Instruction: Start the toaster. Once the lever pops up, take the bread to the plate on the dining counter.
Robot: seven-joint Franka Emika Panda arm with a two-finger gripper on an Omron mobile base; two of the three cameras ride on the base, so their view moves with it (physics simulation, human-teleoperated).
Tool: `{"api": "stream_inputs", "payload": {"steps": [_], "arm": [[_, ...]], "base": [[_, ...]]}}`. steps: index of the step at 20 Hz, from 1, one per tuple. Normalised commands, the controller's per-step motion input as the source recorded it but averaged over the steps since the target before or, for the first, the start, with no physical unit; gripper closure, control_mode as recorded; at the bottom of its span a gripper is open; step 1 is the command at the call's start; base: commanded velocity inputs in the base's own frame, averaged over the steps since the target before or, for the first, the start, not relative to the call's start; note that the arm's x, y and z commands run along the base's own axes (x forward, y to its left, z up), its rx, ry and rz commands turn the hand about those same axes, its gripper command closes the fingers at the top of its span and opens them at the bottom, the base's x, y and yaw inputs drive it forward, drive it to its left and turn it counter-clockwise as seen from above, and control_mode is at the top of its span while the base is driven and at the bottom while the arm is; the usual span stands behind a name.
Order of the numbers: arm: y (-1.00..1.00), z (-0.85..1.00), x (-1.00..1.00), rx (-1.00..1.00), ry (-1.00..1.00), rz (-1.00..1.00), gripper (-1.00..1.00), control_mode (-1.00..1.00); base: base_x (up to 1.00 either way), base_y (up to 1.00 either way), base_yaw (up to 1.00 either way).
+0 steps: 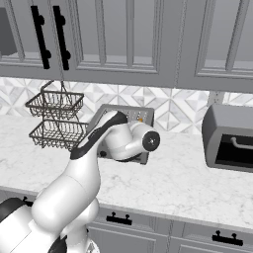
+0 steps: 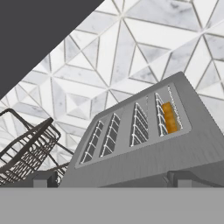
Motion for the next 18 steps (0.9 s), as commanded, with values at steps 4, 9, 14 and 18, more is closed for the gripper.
{"api": "stream_inputs", "payload": {"steps": [4,9,14,18], "arm": [[0.0,0.0,0.0,0.0,0.0,0.0,-1.0,-1.0],[0.0,0.0,0.0,0.0,0.0,0.0,-1.0,-1.0],[0.0,0.0,0.0,0.0,0.0,0.0,-1.0,-1.0],[0.0,0.0,0.0,0.0,0.0,0.0,-1.0,-1.0]], "base": [[0.0,0.0,0.0],[0.0,0.0,0.0],[0.0,0.0,0.0],[0.0,0.0,0.0]]}}
